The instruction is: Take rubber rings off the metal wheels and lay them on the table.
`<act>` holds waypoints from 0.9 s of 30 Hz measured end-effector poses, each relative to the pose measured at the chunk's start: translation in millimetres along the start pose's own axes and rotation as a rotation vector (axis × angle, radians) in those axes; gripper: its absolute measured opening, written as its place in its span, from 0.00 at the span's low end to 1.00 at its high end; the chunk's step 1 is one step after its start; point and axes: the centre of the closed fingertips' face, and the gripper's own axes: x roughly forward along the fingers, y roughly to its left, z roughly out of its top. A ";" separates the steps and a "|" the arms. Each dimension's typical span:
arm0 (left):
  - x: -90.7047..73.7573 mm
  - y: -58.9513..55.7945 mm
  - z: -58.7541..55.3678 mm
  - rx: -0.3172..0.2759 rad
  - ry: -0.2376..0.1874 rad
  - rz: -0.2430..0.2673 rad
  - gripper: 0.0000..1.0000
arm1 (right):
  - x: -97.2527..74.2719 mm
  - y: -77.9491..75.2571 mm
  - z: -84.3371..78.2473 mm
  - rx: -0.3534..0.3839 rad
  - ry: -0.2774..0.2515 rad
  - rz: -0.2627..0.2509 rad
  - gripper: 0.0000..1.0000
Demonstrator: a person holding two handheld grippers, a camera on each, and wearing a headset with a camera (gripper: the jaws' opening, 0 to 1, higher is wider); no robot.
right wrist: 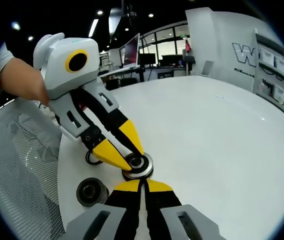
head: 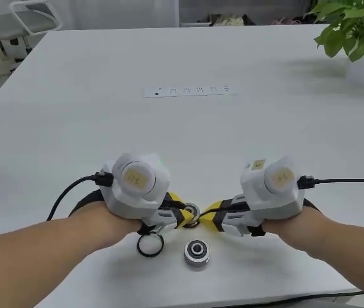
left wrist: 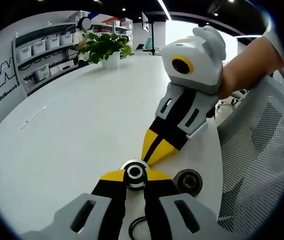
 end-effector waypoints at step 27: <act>0.5 -2.7 0.1 -0.008 0.000 0.022 0.08 | -6.9 -9.5 10.1 0.230 -0.066 -0.017 0.00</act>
